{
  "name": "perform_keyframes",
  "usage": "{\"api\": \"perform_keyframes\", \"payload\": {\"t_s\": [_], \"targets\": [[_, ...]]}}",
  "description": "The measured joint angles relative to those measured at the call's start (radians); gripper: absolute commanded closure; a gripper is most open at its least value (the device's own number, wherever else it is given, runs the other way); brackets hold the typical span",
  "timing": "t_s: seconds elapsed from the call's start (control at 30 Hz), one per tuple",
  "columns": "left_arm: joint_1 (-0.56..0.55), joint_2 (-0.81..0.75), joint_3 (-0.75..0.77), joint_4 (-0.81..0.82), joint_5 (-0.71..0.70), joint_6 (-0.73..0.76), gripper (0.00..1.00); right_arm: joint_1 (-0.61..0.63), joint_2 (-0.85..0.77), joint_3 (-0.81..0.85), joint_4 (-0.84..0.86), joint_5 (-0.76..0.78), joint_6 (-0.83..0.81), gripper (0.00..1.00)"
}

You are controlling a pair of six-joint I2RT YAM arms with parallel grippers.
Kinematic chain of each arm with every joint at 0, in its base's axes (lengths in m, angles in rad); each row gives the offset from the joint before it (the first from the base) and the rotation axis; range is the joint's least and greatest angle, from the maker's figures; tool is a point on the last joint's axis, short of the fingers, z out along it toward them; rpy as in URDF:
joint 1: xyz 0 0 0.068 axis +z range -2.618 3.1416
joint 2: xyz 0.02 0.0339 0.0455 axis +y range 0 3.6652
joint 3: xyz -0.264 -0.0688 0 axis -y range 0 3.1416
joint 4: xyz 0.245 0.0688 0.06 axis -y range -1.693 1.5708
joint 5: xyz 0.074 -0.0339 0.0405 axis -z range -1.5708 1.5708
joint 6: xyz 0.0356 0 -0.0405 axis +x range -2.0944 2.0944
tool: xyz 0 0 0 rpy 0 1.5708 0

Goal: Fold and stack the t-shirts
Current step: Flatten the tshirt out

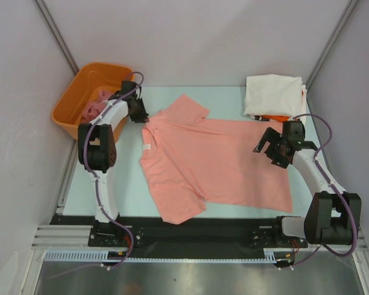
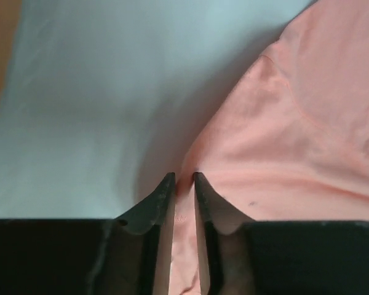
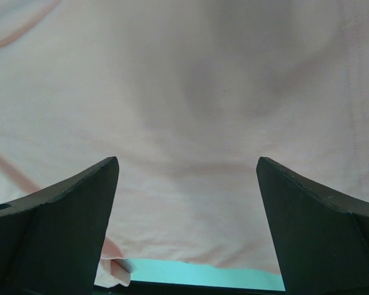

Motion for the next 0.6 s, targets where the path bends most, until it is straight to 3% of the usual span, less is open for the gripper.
{"api": "perform_keyframes", "payload": {"t_s": [0.17,0.33,0.37,0.5,0.57,0.6], "targets": [[0.007,-0.058,-0.096,0.021,-0.01,0.006,0.48,0.001,0.009,0.0,0.007,0.0,0.015,0.0],[-0.03,-0.195,-0.254,-0.016,-0.01,0.006,0.38,0.009,0.0,-0.003,0.014,0.019,0.034,0.0],[-0.041,-0.22,-0.271,-0.024,-0.01,0.006,0.32,0.011,-0.007,-0.006,0.015,0.024,0.04,0.0],[-0.082,-0.324,-0.311,-0.037,-0.017,0.014,0.27,0.018,-0.038,-0.01,0.013,0.05,0.056,0.0],[-0.103,-0.388,-0.332,-0.042,-0.034,0.018,0.14,0.02,-0.057,-0.013,0.011,0.068,0.062,0.0],[-0.119,-0.435,-0.358,-0.031,-0.045,0.024,0.13,0.02,-0.07,-0.018,0.009,0.08,0.066,0.0]]}}
